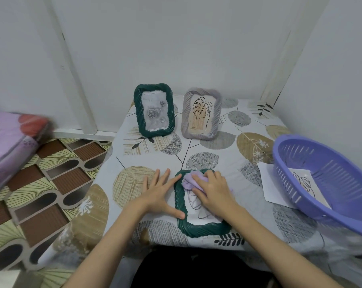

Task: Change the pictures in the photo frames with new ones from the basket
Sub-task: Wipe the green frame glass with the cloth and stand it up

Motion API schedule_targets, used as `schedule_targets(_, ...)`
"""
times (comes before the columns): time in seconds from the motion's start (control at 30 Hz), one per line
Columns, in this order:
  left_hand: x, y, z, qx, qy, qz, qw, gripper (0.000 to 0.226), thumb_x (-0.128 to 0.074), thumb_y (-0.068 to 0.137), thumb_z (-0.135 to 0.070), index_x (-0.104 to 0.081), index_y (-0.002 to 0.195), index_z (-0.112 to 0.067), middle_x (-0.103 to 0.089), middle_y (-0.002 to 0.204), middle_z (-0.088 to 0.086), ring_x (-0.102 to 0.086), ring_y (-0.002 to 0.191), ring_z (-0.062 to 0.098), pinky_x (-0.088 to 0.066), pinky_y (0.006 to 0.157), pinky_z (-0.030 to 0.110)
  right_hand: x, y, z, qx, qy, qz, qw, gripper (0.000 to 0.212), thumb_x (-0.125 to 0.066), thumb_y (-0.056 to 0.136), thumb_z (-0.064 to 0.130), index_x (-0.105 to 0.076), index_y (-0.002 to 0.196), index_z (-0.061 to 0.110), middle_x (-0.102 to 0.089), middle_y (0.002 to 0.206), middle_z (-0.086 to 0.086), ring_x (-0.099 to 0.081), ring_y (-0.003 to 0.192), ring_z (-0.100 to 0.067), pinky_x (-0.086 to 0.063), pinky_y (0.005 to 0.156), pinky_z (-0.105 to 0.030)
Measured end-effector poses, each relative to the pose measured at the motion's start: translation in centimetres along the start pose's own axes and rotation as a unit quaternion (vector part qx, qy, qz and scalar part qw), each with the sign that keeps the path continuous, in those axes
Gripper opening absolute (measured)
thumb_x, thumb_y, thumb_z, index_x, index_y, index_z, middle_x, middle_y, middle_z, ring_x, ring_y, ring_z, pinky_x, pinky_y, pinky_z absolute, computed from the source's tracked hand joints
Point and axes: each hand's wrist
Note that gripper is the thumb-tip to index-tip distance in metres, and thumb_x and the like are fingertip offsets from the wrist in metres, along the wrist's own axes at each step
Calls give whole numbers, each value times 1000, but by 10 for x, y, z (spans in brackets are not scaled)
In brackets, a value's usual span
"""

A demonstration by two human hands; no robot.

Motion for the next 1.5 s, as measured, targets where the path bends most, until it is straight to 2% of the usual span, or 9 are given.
schedule_targets(0.2,-1,0,0,6,20,-6,1000,115,-64,55,-75,11,140,-51,28,151,-9,37,133,21,27,105,52,7,-41,-22,123,9,8,992,35,-45,82,43,-52,115,31,-51,87,0,-37,79,-15,-31,65,-30)
schedule_targets(0.4,-1,0,0,7,39,2,999,116,-60,57,-78,17,139,-49,30,150,-8,37,133,22,26,105,53,5,6,0,-9,35,55,998,52,-28,82,50,-62,116,28,-58,100,-4,-50,88,-29,-37,71,-39)
schedule_targets(0.6,-3,3,3,5,33,-7,999,116,-60,55,-78,16,139,-51,29,150,-9,36,134,21,25,105,53,14,-52,-17,122,-8,9,992,32,-44,82,38,-55,111,30,-57,87,2,-37,79,-17,-27,66,-31)
schedule_targets(0.77,-2,3,1,8,31,10,999,115,-61,57,-76,16,138,-51,30,150,-9,37,133,21,25,106,54,14,-24,-16,-31,-108,-6,994,26,-62,76,29,-65,102,23,-58,87,-3,-45,77,-24,-30,66,-33)
schedule_targets(0.93,0,2,1,11,30,6,999,118,-57,50,-82,15,138,-52,28,151,-10,35,135,21,24,107,53,15,-10,7,-67,-52,80,993,41,-31,90,42,-56,119,27,-52,111,-2,-40,98,-25,-11,69,-33)
schedule_targets(1.03,-2,3,3,9,42,4,999,125,-38,33,-94,20,136,-52,30,150,-10,37,133,20,24,106,53,20,-39,-4,11,-109,26,994,21,-64,72,38,-67,90,27,-58,81,3,-40,76,-21,-17,65,-32)
schedule_targets(1.13,-3,5,4,6,53,12,998,126,-33,32,-96,26,133,-51,34,148,-9,40,130,21,26,105,54,22,-38,-9,-45,-168,70,982,39,-80,55,27,-68,91,20,-60,81,-2,-52,73,-24,-22,68,-35)
schedule_targets(1.33,-3,3,5,3,41,13,999,123,-34,31,-96,28,128,-55,33,148,-11,39,131,20,26,105,53,16,4,17,-147,-77,106,980,38,-40,94,32,-41,130,19,-45,123,-5,-36,113,-26,-25,90,-45)
schedule_targets(1.5,-2,3,5,1,30,9,1000,123,-41,37,-92,23,134,-53,33,148,-11,39,131,19,25,106,53,20,-32,11,-127,-197,55,970,36,-76,57,20,-68,92,16,-59,80,-4,-54,73,-26,-25,71,-40)
Point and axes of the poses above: each hand's wrist, its own y-axis towards the middle knuckle, its own x-axis out of the back of the hand, z = x × y
